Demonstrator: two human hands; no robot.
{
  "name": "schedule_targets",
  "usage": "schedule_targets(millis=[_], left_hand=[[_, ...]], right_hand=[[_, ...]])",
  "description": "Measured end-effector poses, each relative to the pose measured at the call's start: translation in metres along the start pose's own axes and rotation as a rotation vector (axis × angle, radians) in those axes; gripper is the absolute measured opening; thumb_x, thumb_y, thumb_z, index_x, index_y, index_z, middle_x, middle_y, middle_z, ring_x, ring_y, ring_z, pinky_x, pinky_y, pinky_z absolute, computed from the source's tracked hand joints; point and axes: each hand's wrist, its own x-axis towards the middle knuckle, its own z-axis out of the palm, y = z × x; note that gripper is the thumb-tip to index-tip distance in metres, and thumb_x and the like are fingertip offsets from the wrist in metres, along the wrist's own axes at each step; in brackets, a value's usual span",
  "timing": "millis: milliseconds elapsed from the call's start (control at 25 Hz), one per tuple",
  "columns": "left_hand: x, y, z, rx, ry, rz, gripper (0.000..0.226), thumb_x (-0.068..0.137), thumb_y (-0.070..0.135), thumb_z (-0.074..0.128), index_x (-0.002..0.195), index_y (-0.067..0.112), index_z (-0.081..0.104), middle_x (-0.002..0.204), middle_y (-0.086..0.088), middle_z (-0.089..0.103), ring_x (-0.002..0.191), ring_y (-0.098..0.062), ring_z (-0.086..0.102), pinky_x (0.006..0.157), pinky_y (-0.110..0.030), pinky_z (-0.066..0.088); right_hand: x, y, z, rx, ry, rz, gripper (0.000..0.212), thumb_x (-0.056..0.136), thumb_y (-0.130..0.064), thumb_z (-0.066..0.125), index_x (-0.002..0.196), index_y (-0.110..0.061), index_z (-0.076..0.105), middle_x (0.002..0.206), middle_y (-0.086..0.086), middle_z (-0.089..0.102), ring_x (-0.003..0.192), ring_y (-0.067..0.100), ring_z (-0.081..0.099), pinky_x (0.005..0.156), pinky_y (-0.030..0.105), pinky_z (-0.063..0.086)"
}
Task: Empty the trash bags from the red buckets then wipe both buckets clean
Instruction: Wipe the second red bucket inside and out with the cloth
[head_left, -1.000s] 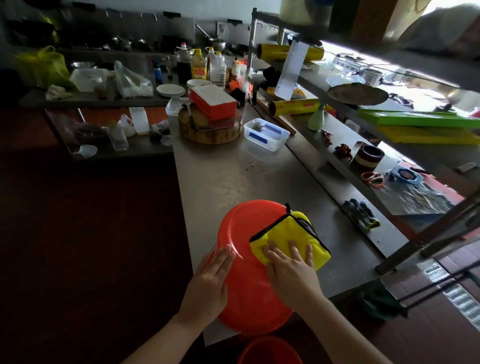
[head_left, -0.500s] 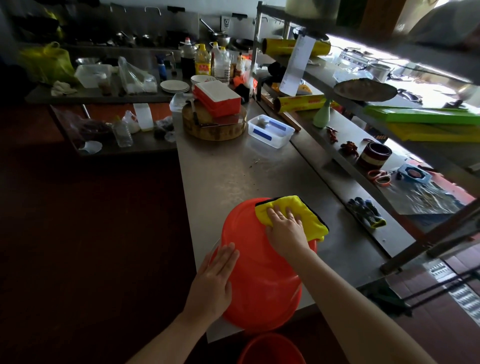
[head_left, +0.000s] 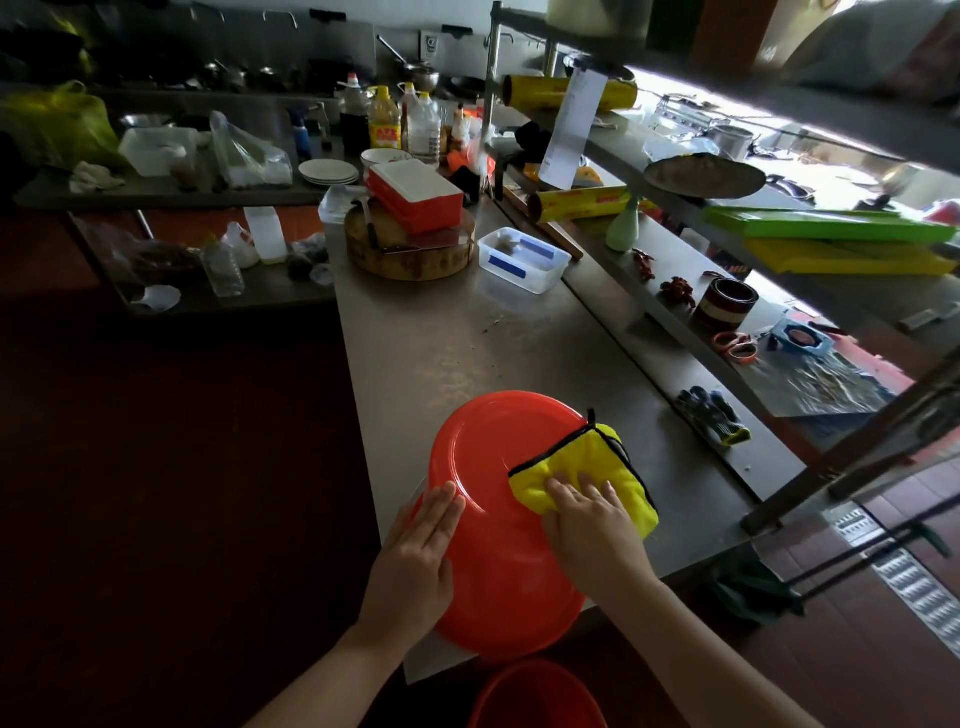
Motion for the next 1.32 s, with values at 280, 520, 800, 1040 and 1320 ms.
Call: schedule_targets(millis=[280,520,800,1040,1320], left_hand=[[-0.001,0.001,0.003,0.007,-0.004,-0.020,0.086,0.085,0.005,0.064,0.158,0.022,0.022,0.166,0.008,0.015,0.152,-0.010,0.015,0.125,-0.030,0.003],[-0.002,0.003,0.011,0.029,0.039,-0.006,0.072,0.090,0.018,0.042,0.158,0.019,0.022,0.166,0.005,0.017,0.152,-0.014,0.019,0.124,-0.039,0.012],[-0.002,0.004,0.014,0.046,0.035,-0.027,0.072,0.090,0.018,0.039,0.159,0.017,0.021,0.166,0.005,0.016,0.152,-0.014,0.018,0.124,-0.039,0.011],[-0.002,0.006,0.010,0.015,0.020,-0.045,0.081,0.087,0.007,0.056,0.159,0.017,0.021,0.166,0.003,0.016,0.153,-0.017,0.016,0.124,-0.036,0.009],[0.000,0.005,0.004,0.005,-0.015,0.004,0.079,0.082,0.013,0.059,0.156,0.014,0.030,0.165,0.001,0.019,0.152,-0.016,0.018,0.121,-0.040,0.018]], right_hand=[[0.089,0.005,-0.017,-0.009,0.002,0.025,0.057,0.106,-0.041,0.035,0.157,-0.018,0.029,0.163,0.001,0.032,0.153,0.032,0.018,0.126,0.046,0.007],[0.085,0.022,-0.012,0.036,0.047,-0.031,0.055,0.105,-0.039,0.042,0.156,-0.023,0.033,0.162,-0.004,0.034,0.156,0.023,0.011,0.126,0.044,0.003],[0.001,0.036,-0.004,0.197,0.184,-0.060,0.042,0.103,-0.032,0.051,0.143,-0.021,0.055,0.149,-0.007,0.052,0.152,0.017,0.027,0.127,0.044,0.009],[-0.032,-0.008,0.006,0.246,0.255,-0.137,0.039,0.100,-0.028,0.057,0.137,-0.019,0.062,0.144,-0.005,0.057,0.147,0.024,0.036,0.125,0.049,0.016],[0.034,-0.056,0.007,0.213,0.160,-0.114,0.050,0.105,-0.044,0.037,0.154,-0.035,0.036,0.163,-0.016,0.026,0.155,0.013,0.011,0.126,0.040,0.007]])
